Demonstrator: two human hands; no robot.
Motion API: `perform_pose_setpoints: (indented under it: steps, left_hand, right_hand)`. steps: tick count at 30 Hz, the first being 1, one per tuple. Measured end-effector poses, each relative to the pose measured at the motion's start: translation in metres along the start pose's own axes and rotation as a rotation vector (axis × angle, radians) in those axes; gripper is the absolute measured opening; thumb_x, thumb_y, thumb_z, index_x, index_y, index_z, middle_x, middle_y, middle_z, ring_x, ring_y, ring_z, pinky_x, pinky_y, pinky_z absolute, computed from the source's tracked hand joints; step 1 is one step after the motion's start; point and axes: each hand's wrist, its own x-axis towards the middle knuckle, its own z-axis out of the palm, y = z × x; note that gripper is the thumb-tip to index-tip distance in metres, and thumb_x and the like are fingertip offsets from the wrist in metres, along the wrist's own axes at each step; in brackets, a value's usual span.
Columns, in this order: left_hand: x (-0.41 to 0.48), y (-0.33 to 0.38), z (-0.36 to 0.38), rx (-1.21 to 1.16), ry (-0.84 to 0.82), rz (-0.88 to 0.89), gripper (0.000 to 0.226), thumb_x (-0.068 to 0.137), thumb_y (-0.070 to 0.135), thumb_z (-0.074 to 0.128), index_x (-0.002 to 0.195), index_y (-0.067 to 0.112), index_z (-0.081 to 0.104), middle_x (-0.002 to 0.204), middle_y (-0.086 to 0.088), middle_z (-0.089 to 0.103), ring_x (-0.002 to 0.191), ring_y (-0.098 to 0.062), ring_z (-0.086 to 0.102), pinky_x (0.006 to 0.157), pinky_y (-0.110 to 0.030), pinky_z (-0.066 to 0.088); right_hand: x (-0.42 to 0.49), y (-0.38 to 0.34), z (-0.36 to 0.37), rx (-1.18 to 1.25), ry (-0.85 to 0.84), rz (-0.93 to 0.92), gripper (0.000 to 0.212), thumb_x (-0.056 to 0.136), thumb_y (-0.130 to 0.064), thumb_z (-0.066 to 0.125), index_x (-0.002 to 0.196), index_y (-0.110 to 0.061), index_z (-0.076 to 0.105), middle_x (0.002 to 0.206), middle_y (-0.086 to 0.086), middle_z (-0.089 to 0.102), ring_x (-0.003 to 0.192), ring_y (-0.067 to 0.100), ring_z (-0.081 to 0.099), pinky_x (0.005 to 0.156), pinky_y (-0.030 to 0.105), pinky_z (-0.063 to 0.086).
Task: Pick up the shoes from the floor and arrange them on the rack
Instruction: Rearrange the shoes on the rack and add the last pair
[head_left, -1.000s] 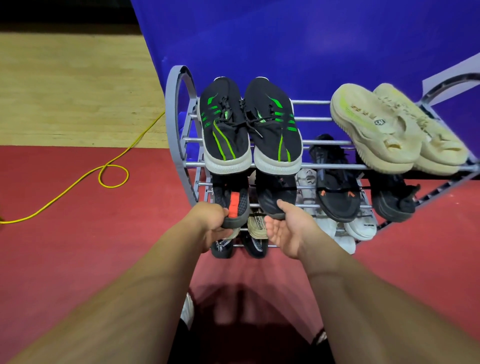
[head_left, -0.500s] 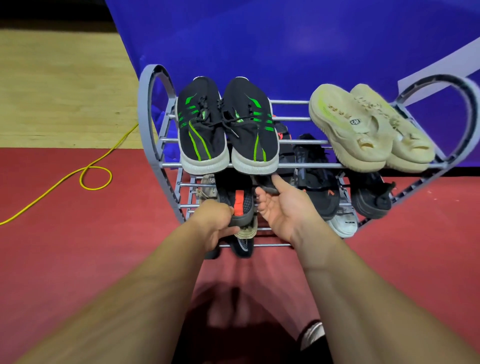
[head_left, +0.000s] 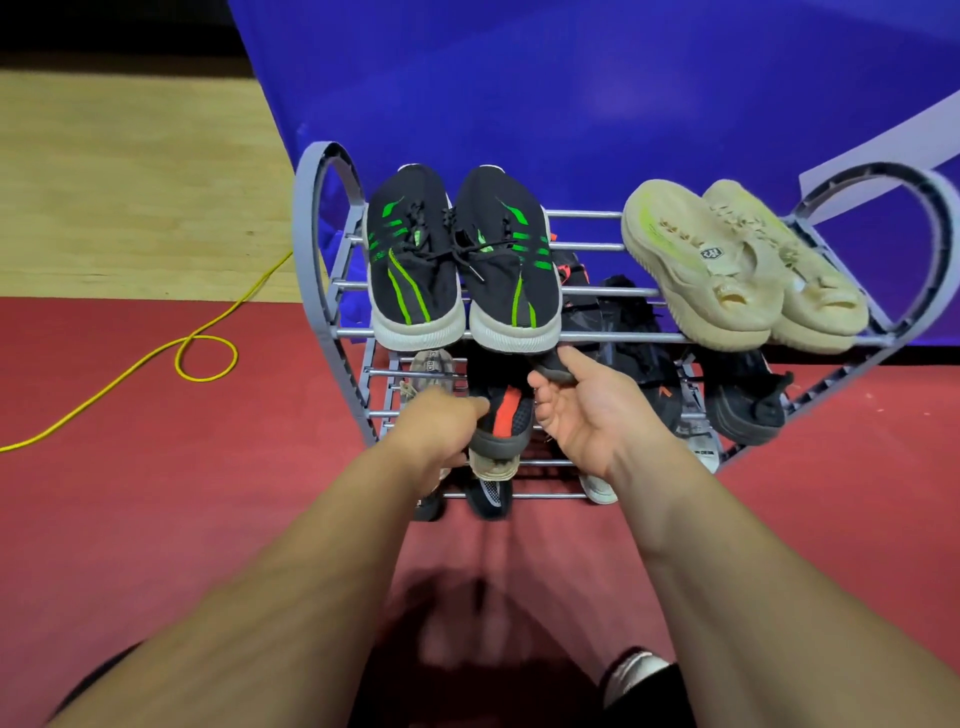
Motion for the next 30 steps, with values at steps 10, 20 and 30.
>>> perform_pose_setpoints:
  steps: [10,20,30]
  left_hand:
    - [-0.02,0.0,-0.068,-0.405,0.011,-0.084,0.053,0.098,0.052,0.053,0.137,0.015,0.051,0.124,-0.013,0.062,0.105,-0.036,0.067,0.078,-0.041,0.059]
    - [-0.024,-0.007,-0.069,-0.465,-0.023,-0.132,0.049,0.091,0.058,0.06,0.128,0.026,0.06,0.115,-0.007,0.07,0.1,-0.03,0.071,0.077,-0.038,0.058]
    - [-0.033,-0.032,-0.103,-0.311,0.025,-0.196,0.024,0.085,0.042,0.064,0.099,0.023,0.064,0.073,0.002,0.07,0.058,-0.013,0.066,0.052,-0.021,0.049]
  right_hand:
    - [-0.033,0.007,-0.011,-0.201,-0.248,0.139,0.027,0.101,-0.036,0.059,0.094,-0.011,0.068,0.068,0.007,0.06,0.045,0.01,0.043,0.039,0.018,0.03]
    - [-0.057,0.0,-0.07,-0.545,-0.498,0.326,0.03,0.094,-0.029,0.06,0.109,-0.004,0.06,0.061,0.011,0.057,0.042,0.013,0.045,0.04,0.021,0.029]
    - [-0.039,-0.01,-0.061,-0.641,-0.159,0.206,0.008,0.091,-0.025,0.067,0.091,-0.016,0.067,0.061,0.003,0.056,0.044,0.011,0.042,0.04,0.018,0.026]
